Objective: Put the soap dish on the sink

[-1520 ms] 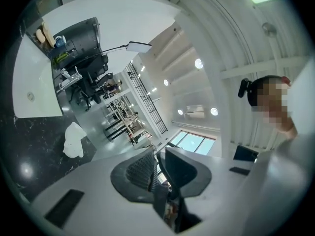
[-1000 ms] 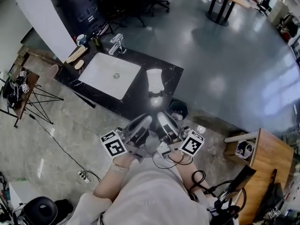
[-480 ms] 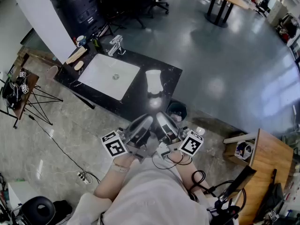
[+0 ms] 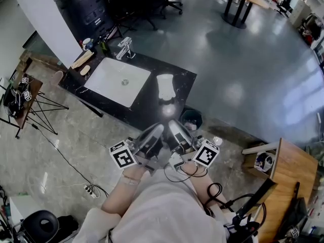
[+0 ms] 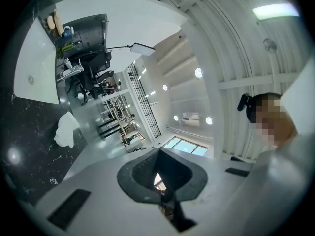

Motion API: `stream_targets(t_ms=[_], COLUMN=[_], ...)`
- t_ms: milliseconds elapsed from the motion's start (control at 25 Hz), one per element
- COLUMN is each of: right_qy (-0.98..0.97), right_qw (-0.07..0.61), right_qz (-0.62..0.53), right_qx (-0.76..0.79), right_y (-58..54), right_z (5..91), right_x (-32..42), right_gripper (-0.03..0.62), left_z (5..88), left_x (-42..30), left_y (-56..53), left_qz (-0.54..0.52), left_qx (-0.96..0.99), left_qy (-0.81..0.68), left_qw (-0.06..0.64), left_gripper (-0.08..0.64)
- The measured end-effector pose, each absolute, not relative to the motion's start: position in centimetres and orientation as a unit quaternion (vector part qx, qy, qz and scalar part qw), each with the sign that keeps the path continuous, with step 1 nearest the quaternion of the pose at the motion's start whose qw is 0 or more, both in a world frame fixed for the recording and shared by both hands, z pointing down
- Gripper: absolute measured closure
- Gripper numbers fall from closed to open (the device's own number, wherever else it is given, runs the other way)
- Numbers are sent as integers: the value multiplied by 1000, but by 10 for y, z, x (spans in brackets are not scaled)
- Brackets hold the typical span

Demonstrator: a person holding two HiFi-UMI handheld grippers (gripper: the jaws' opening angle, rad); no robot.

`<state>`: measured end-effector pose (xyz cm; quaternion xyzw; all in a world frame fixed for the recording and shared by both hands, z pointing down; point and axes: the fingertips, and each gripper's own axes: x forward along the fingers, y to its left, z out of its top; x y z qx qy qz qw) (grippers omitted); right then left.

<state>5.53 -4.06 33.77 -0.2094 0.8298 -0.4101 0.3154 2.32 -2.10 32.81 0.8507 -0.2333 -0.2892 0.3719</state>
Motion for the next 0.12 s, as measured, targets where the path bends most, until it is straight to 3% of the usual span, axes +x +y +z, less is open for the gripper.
stream_targets(t_ms=[120], right_qy=[829], right_qw=[316], right_qz=[-413], right_qx=[-208], right_y=[-39], right_z=[339], right_x=[57], right_gripper=[549], left_z=[327], left_x=[25], left_y=[-19], left_qz=[-297], left_qx=[847], left_qy=[-227], left_qw=[378], left_gripper=[552])
